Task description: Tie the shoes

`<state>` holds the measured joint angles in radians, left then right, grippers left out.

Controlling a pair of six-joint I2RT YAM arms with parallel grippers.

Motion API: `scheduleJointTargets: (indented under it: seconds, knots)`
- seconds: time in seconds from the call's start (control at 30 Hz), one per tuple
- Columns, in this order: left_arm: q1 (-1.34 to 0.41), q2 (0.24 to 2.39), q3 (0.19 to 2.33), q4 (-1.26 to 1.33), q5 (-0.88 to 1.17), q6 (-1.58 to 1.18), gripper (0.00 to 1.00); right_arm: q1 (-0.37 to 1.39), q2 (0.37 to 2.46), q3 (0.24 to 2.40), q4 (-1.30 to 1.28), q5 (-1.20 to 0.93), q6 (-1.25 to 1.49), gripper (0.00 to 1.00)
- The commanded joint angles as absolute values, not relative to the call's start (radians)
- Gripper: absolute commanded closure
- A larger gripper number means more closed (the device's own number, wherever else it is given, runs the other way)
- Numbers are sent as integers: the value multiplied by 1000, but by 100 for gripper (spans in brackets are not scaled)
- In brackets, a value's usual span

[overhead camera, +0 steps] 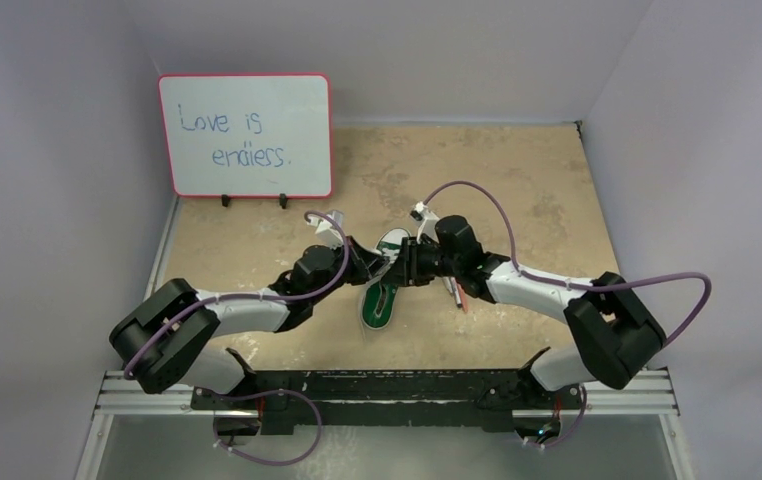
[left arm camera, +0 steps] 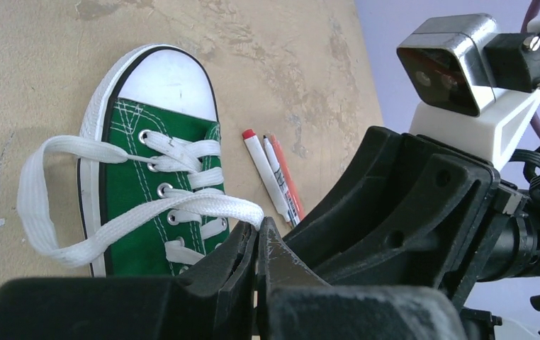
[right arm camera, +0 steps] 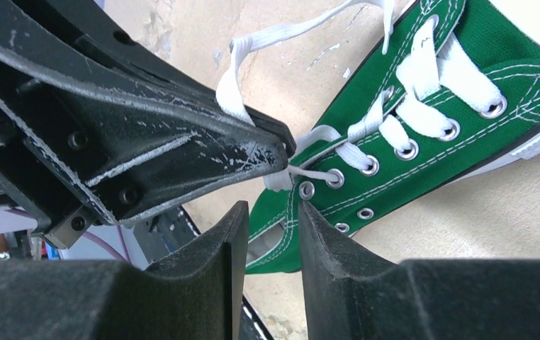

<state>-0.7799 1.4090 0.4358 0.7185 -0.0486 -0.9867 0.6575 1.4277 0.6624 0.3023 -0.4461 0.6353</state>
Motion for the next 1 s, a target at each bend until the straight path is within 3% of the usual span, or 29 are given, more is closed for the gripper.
scheduleJointTargets:
  seconds: [0.0, 0.17, 0.33, 0.53, 0.77, 0.97]
  knots:
    - [-781, 1380, 465, 756, -28, -1000, 100, 664, 1424, 653, 409, -379, 698, 66]
    - [-781, 1385, 462, 767, -13, -1006, 100, 664, 1443, 651, 450, -359, 729, 72]
    - [-781, 1381, 454, 782, -8, -1017, 100, 667, 1445, 649, 455, -307, 762, 70]
    - [-781, 1367, 449, 772, -34, -1009, 100, 669, 1387, 649, 291, -244, 755, 100]
    - [-781, 1356, 443, 749, -80, -992, 100, 669, 1266, 804, -248, -1, 600, 100]
    - [-781, 1359, 446, 753, -83, -989, 100, 670, 1334, 950, -428, 202, 408, 100]
